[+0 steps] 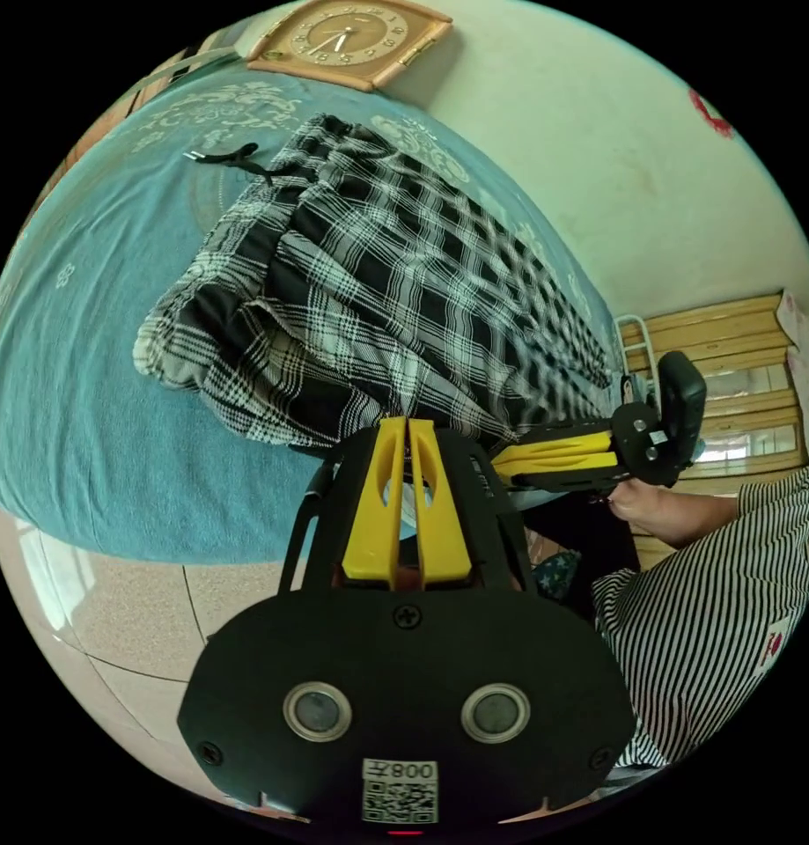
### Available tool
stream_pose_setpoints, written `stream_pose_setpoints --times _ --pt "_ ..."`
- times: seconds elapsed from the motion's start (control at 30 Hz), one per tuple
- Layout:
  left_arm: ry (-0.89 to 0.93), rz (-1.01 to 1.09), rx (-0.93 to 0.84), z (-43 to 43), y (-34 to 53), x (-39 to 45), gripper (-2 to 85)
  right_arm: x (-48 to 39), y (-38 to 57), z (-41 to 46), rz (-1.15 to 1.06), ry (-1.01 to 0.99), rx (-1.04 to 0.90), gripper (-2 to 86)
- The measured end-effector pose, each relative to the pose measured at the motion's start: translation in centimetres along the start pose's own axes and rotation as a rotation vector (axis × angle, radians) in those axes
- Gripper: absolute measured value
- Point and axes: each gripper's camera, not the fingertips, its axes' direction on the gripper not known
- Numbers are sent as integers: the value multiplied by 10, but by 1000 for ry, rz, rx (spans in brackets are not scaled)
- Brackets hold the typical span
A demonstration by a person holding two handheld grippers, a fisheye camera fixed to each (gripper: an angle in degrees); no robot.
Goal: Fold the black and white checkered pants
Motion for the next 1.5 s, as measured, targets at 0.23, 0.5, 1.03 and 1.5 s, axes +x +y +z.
stream_pose_setpoints --times 0.23,0.5,1.03,1.5 --pt "14 -77 12 -1 29 -32 6 -1 16 5 -36 -132 -16 5" --pt "17 -37 138 -14 15 -46 12 3 25 -10 -11 -147 12 4" --pt "-123 -14 69 36 -32 -95 2 -9 70 -54 83 -207 68 2" --pt "-204 88 -58 114 -65 -127 2 -41 96 -76 85 -75 72 2"
